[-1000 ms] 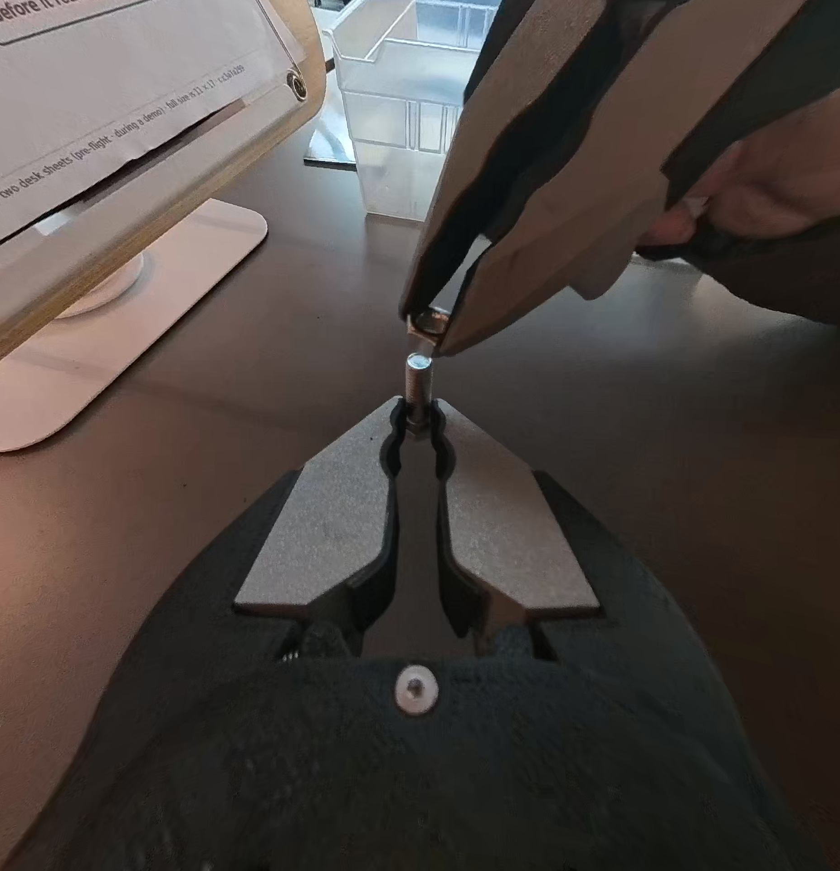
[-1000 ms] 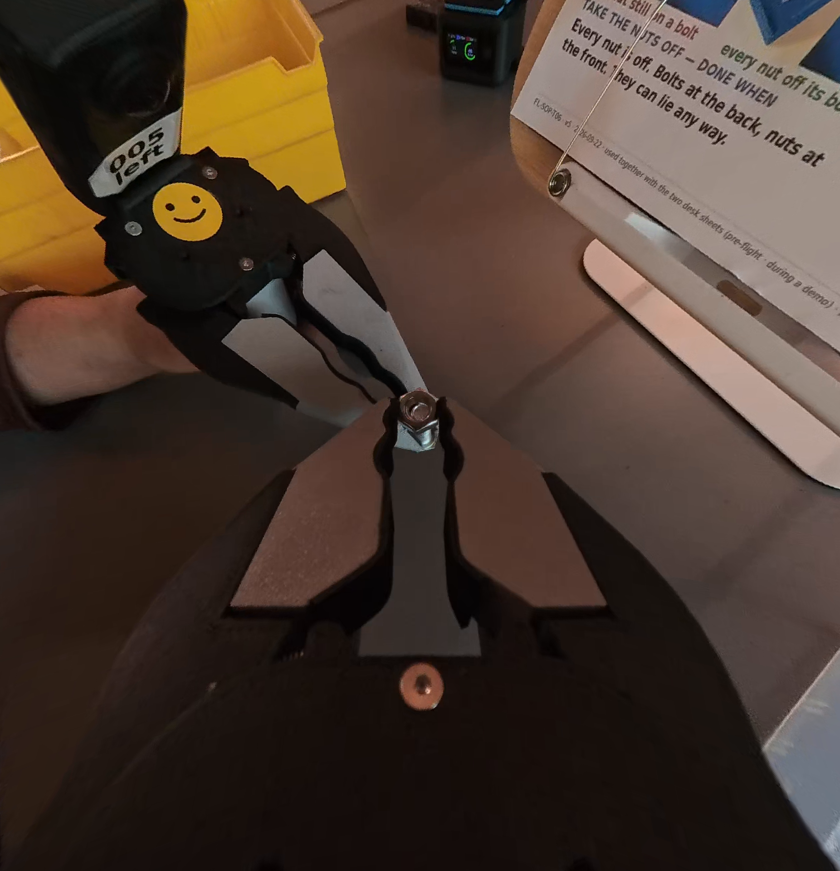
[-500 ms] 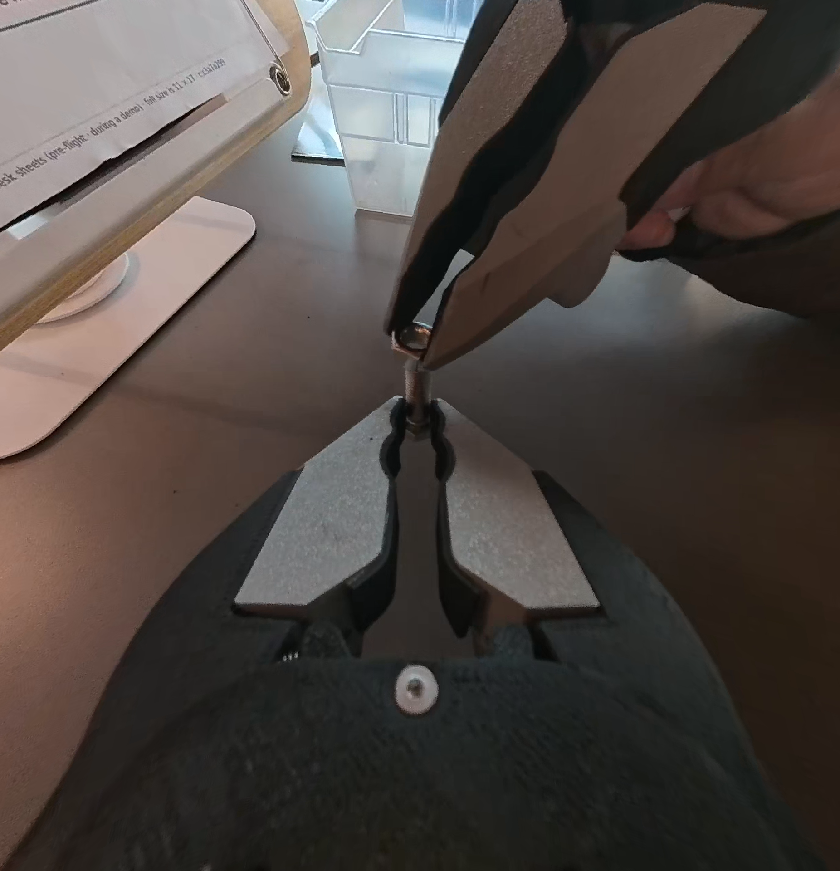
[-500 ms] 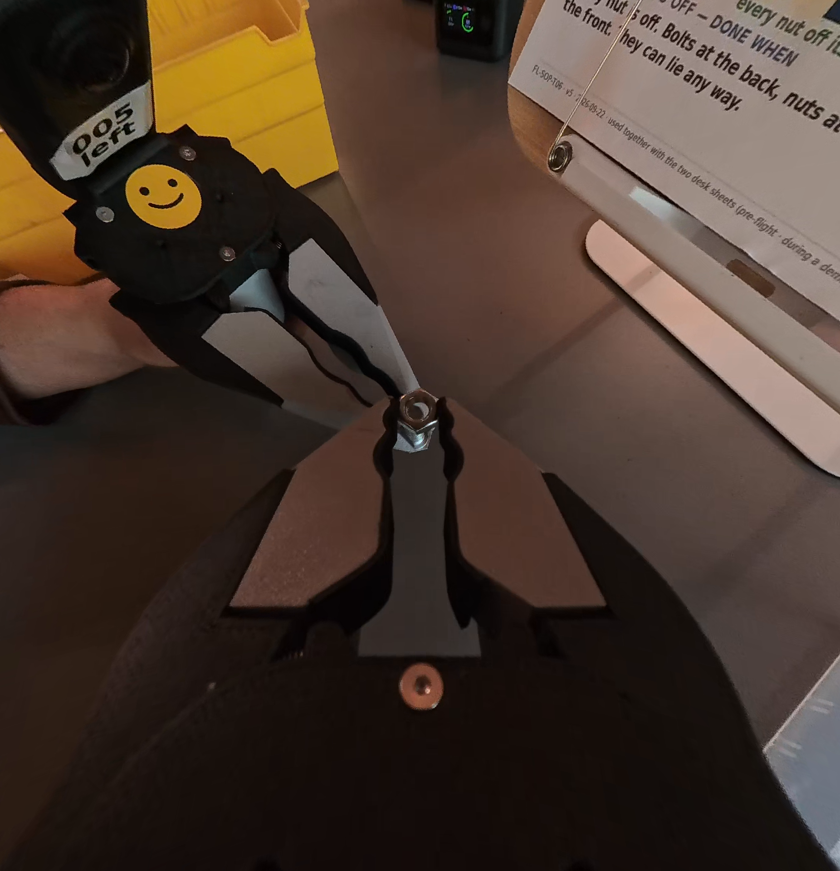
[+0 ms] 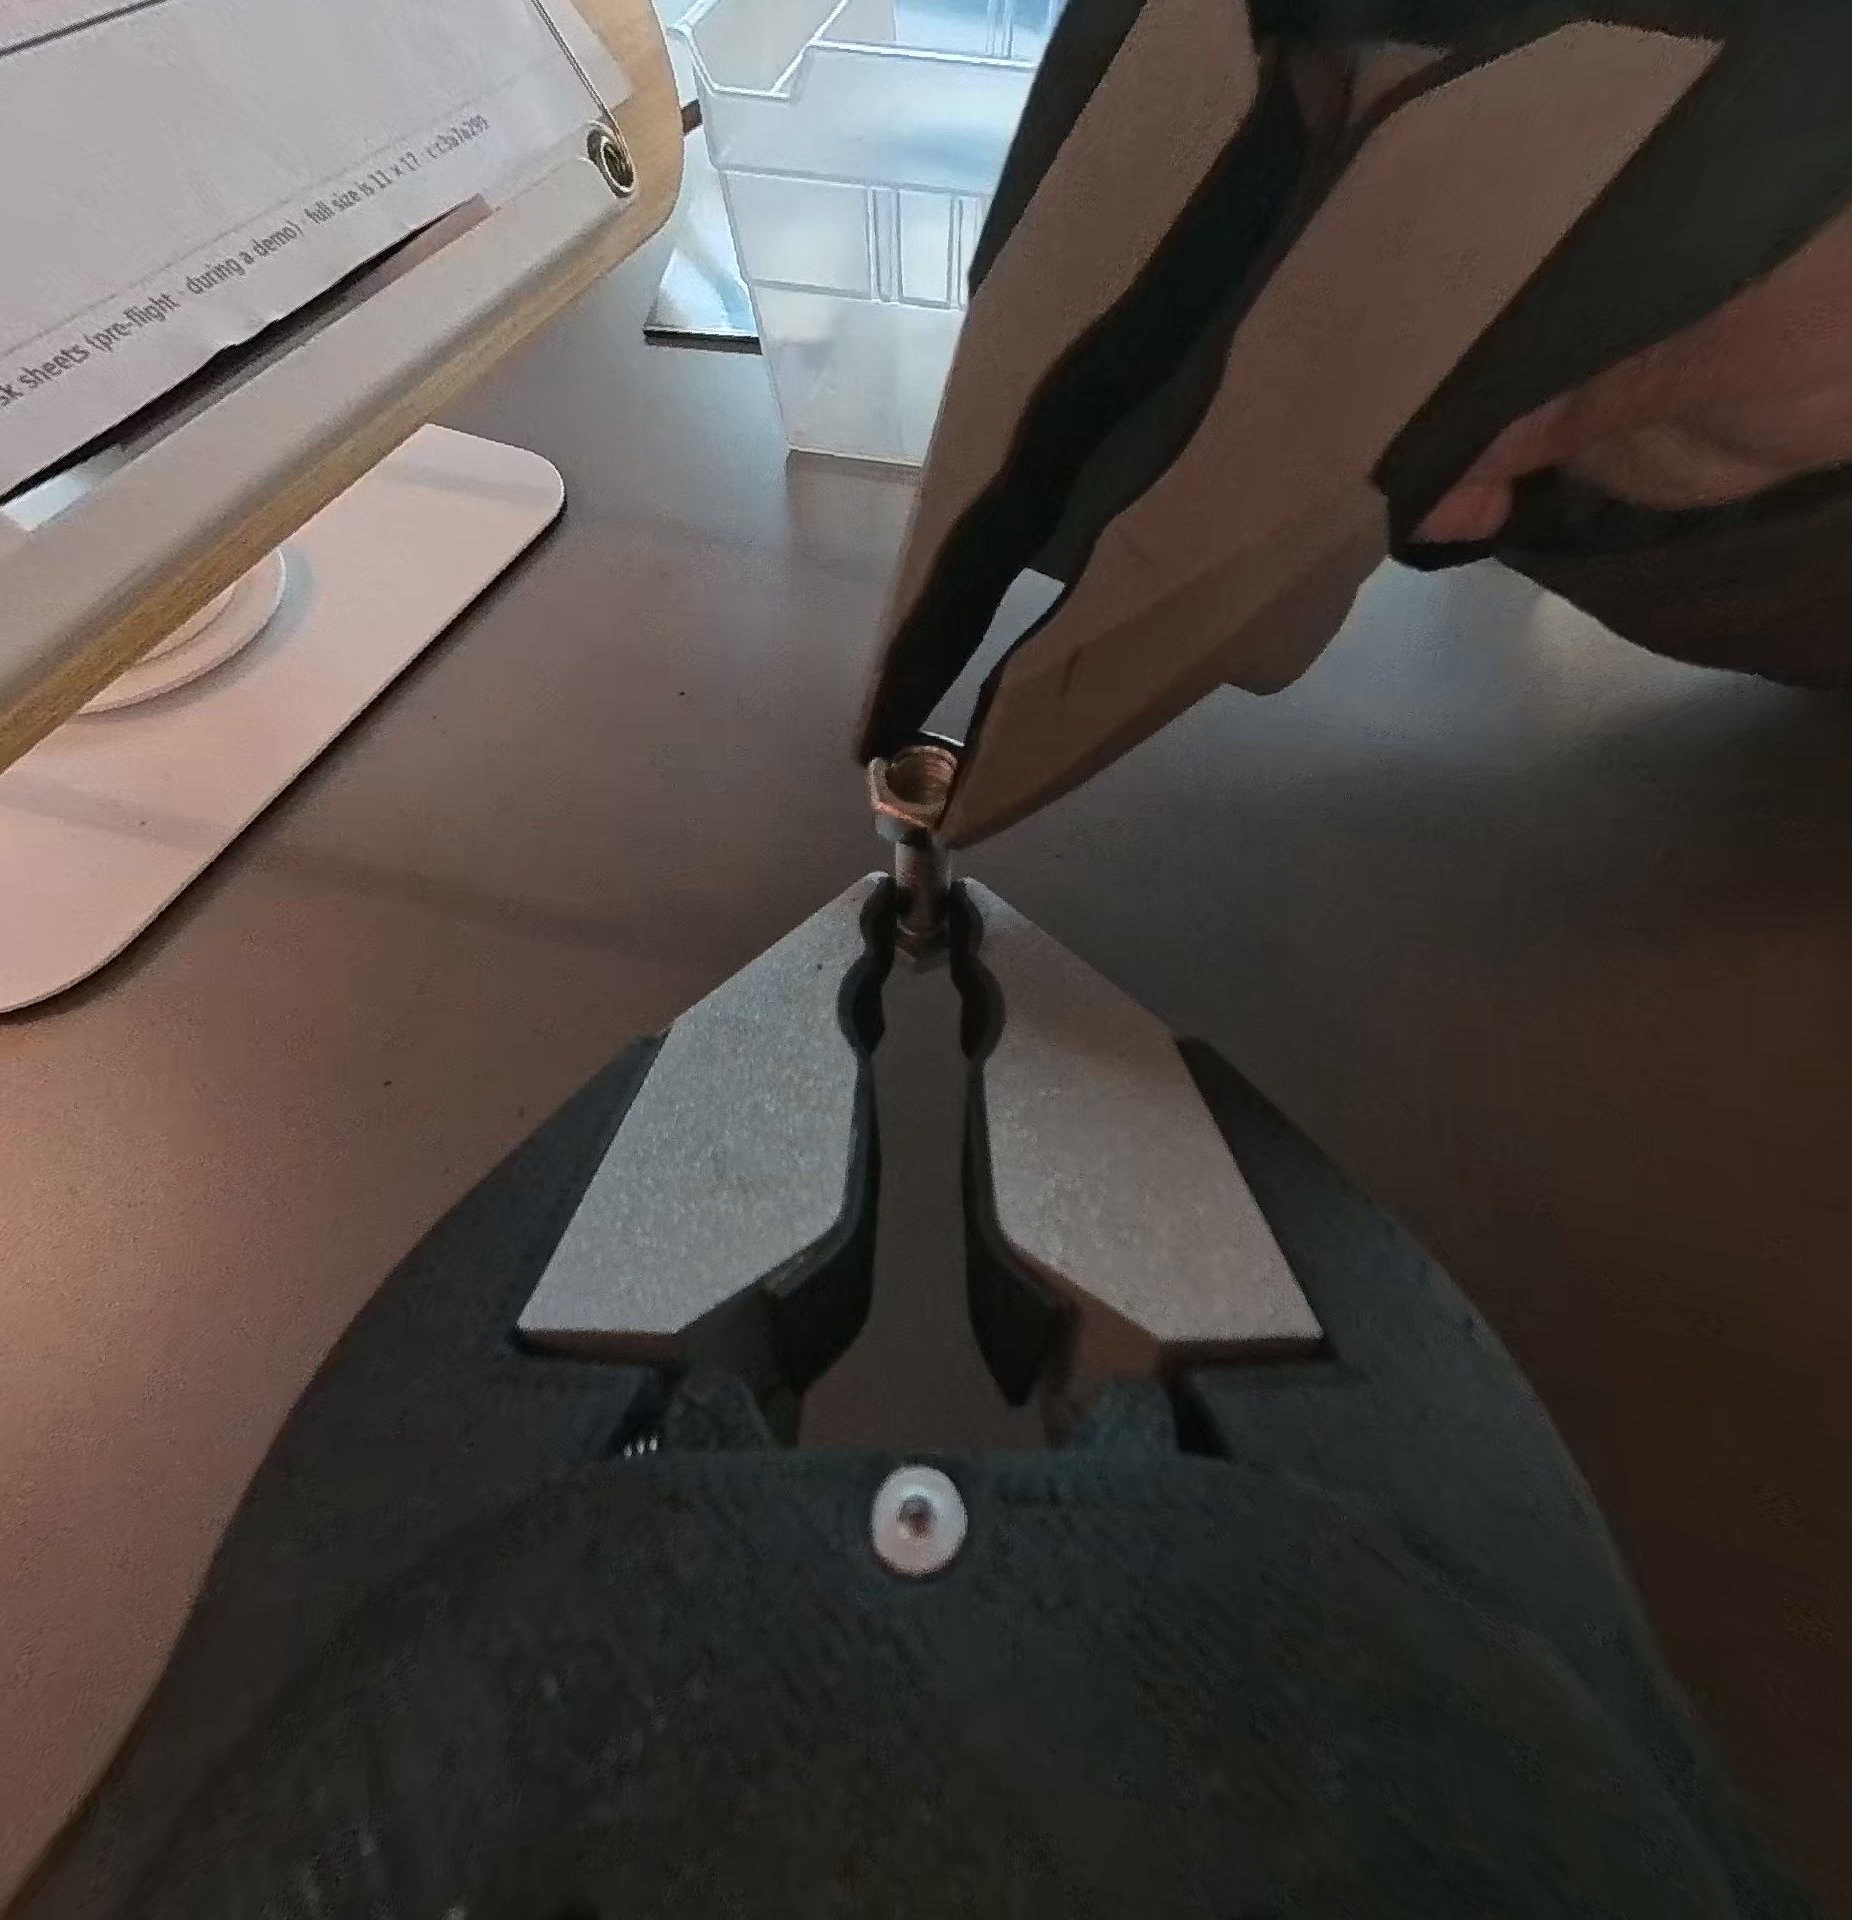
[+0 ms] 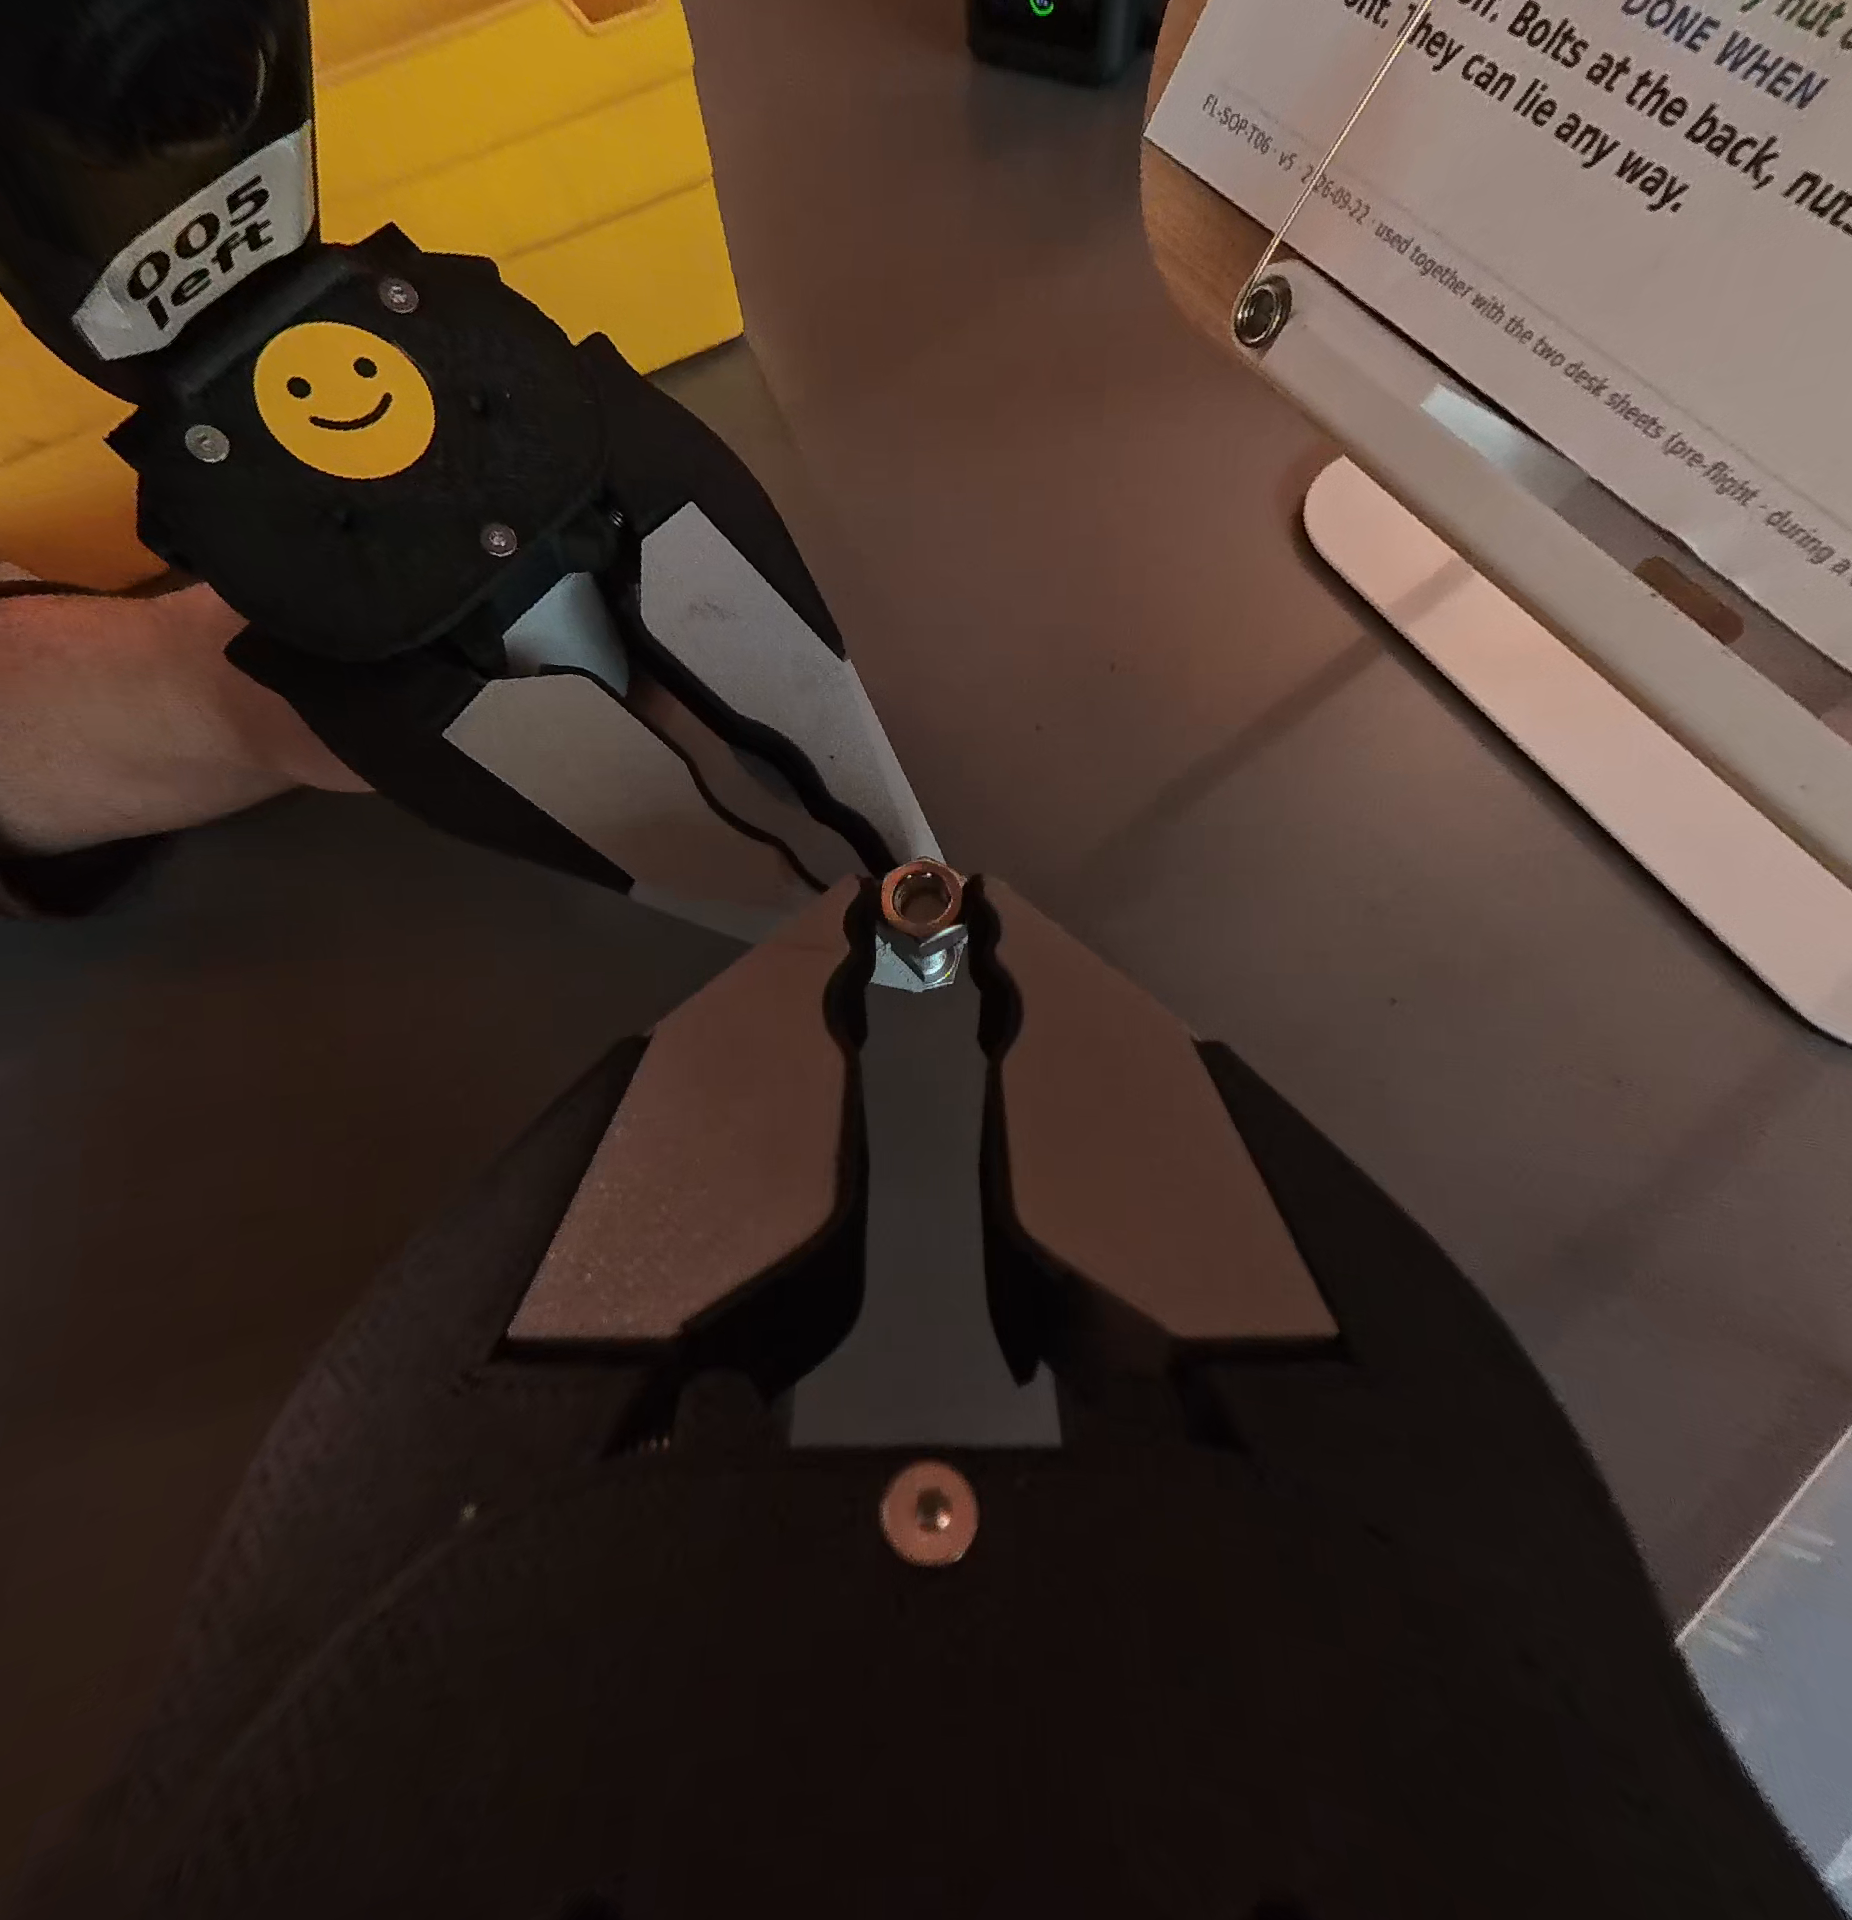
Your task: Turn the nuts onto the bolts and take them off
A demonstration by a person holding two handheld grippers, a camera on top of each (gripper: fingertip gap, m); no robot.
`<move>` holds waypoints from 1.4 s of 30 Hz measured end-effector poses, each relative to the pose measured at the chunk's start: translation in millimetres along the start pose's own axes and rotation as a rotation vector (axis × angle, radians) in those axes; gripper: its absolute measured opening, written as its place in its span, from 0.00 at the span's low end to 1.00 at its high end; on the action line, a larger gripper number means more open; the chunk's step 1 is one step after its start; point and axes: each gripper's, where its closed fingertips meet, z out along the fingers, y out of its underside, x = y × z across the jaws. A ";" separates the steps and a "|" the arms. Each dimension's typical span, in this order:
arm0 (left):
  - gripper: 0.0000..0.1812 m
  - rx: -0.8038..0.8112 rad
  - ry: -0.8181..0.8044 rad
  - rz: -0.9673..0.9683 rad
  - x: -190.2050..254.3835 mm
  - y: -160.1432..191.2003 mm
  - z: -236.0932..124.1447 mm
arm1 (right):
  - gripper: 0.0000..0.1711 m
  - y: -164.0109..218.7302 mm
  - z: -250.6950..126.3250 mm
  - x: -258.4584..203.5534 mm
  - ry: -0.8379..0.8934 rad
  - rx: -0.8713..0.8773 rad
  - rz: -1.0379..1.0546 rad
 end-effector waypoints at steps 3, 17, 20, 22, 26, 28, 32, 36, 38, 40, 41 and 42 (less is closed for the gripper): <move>0.04 0.001 0.000 0.000 0.1 -0.2 0.0 | 0.08 1.0 -1.4 0.8 -0.004 0.007 0.008; 0.04 0.024 0.009 0.013 3.1 -4.0 -0.4 | 0.08 0.3 -6.3 0.2 -0.029 0.050 0.039; 0.04 0.024 0.010 0.018 3.8 -4.0 -0.5 | 0.08 0.8 -7.0 -0.3 -0.031 0.054 0.040; 0.04 0.026 0.012 0.021 4.4 -4.3 -0.5 | 0.08 1.1 -7.5 -0.8 -0.029 0.054 0.039; 0.04 0.026 0.013 0.015 3.8 -4.3 -0.3 | 0.08 0.3 -9.4 -0.7 -0.007 0.056 0.013; 0.04 0.030 0.014 0.010 3.4 -4.7 -0.7 | 0.08 0.0 -9.5 -0.6 -0.006 0.059 0.012; 0.04 0.036 0.014 0.002 2.5 -5.2 -1.4 | 0.08 -1.7 -11.5 1.4 0.002 0.073 0.018; 0.04 0.038 -0.006 -0.022 -2.6 -4.8 -2.3 | 0.08 -6.7 -19.0 4.5 0.023 0.106 0.019; 0.04 0.042 -0.026 -0.036 -6.7 -4.8 -3.5 | 0.08 -6.2 -21.1 8.8 0.043 0.112 0.021; 0.04 0.043 -0.044 -0.051 -11.2 -4.2 -4.7 | 0.08 -1.8 -20.5 13.9 0.059 0.098 0.030; 0.04 0.045 -0.052 -0.058 -13.4 -4.1 -5.4 | 0.08 1.2 -18.8 14.9 0.056 0.086 0.037; 0.04 0.046 -0.060 -0.065 -15.4 -3.9 -6.1 | 0.08 5.0 -16.0 15.0 0.047 0.069 0.047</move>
